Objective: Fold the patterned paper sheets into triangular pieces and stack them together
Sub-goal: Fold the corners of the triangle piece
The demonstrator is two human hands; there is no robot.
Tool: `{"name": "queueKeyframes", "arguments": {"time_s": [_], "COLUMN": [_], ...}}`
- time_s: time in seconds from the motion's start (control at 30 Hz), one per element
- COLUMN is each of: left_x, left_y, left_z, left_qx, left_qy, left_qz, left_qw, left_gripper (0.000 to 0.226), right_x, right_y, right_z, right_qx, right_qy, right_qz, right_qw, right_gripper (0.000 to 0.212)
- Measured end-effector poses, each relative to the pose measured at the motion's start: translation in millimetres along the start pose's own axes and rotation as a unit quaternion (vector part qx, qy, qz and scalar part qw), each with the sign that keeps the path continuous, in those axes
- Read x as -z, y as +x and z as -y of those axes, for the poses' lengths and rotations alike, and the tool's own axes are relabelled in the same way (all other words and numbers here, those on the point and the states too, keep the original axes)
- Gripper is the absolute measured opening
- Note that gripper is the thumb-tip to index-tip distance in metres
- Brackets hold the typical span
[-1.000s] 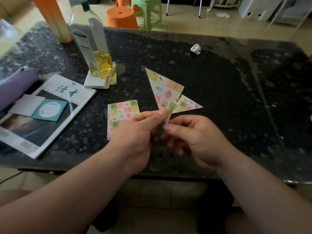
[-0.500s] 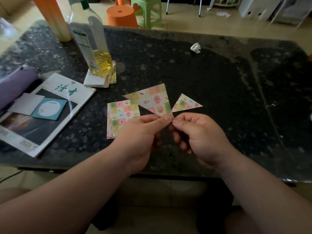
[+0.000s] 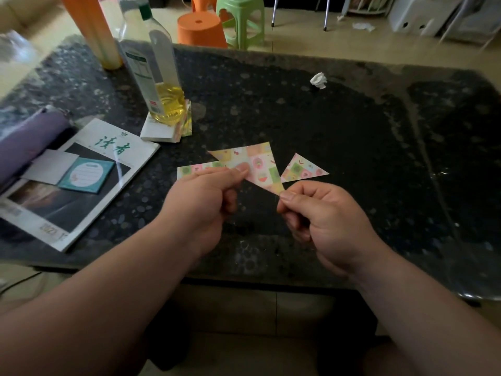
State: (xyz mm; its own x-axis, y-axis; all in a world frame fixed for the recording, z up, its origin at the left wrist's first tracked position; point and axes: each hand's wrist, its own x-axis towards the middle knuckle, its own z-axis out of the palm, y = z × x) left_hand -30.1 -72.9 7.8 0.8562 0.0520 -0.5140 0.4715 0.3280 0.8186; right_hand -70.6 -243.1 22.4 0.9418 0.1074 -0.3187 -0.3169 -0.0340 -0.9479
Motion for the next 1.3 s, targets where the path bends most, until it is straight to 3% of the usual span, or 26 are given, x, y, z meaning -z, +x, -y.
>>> {"name": "queueKeyframes", "arguments": {"time_s": [0.2, 0.27, 0.4, 0.5, 0.7, 0.93, 1.07, 1.3], "left_x": [9, 12, 18, 22, 19, 20, 21, 23], "left_y": [7, 4, -12, -29, -41, -42, -45, -41], "left_z": [-10, -9, -15, -22, -23, -25, -32, -35], "left_qx": [-0.004, -0.012, -0.094, -0.185, -0.242, -0.248, -0.269, -0.272], "left_qy": [-0.045, -0.042, 0.026, 0.124, 0.129, 0.151, 0.106, 0.125], "left_qz": [-0.038, -0.032, -0.011, 0.014, 0.053, 0.084, 0.088, 0.086], "left_qw": [0.998, 0.999, 0.995, 0.975, 0.96, 0.953, 0.953, 0.95], "left_gripper": [0.004, 0.012, 0.019, 0.022, 0.014, 0.008, 0.026, 0.01], "right_x": [2, 4, 12, 21, 24, 19, 23, 29], "right_y": [-2, -3, -6, -8, -11, -12, -12, -13], "right_z": [6, 7, 12, 16, 23, 25, 25, 26], "right_qx": [-0.009, -0.016, -0.029, -0.016, 0.006, 0.033, 0.036, 0.056], "right_qy": [-0.002, -0.005, -0.009, -0.08, -0.105, -0.09, -0.075, -0.089], "right_qz": [0.016, 0.024, 0.04, 0.033, 0.027, 0.041, 0.036, 0.037], "right_qw": [1.0, 1.0, 0.999, 0.996, 0.994, 0.995, 0.996, 0.994], "right_gripper": [0.04, 0.041, 0.042, 0.04, 0.026, 0.026, 0.022, 0.024]}}
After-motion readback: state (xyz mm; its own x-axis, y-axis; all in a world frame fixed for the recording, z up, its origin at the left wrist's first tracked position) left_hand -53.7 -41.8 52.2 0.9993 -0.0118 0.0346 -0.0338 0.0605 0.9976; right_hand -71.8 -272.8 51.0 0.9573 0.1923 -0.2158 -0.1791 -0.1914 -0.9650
